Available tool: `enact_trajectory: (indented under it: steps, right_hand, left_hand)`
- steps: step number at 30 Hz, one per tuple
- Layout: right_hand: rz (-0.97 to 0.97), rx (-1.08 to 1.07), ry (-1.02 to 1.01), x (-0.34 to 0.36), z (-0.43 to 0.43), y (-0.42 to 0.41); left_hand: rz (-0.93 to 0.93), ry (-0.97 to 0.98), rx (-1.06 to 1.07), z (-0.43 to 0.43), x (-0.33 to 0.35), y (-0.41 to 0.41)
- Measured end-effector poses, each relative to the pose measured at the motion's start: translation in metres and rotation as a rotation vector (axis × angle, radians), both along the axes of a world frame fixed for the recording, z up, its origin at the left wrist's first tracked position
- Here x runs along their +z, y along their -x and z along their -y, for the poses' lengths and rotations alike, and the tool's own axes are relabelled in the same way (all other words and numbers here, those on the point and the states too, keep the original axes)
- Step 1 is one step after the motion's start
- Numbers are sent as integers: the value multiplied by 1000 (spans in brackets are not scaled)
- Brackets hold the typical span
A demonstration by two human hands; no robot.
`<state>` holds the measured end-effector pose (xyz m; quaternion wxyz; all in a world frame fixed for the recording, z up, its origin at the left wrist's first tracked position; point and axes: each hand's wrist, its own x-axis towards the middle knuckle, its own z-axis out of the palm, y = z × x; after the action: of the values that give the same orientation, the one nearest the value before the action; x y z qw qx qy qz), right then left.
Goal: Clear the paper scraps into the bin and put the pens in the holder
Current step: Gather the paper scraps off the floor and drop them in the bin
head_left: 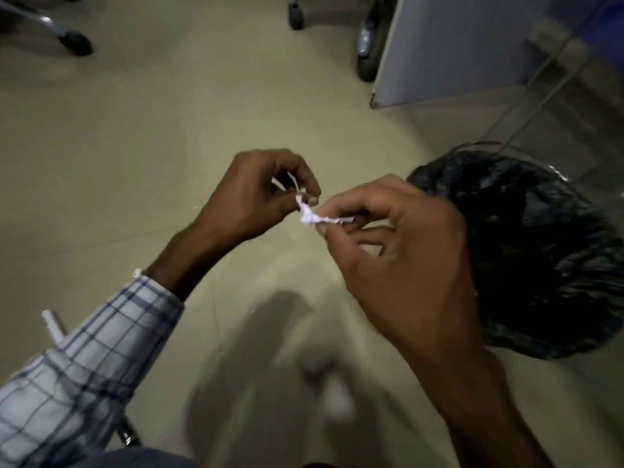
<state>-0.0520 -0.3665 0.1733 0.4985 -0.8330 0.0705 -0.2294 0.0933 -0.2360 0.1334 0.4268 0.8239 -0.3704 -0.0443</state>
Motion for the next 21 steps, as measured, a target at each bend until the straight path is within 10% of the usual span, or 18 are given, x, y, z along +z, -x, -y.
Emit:
enact_trajectory:
  steps: [12,21]
  right_hand:
    - [-288,-376,209,22,149,48]
    - [-323,-323,248,40,157,25]
  left_hand:
    - [70,-20,-358,141,74,47]
    - [179,-118,-205,111,84,35]
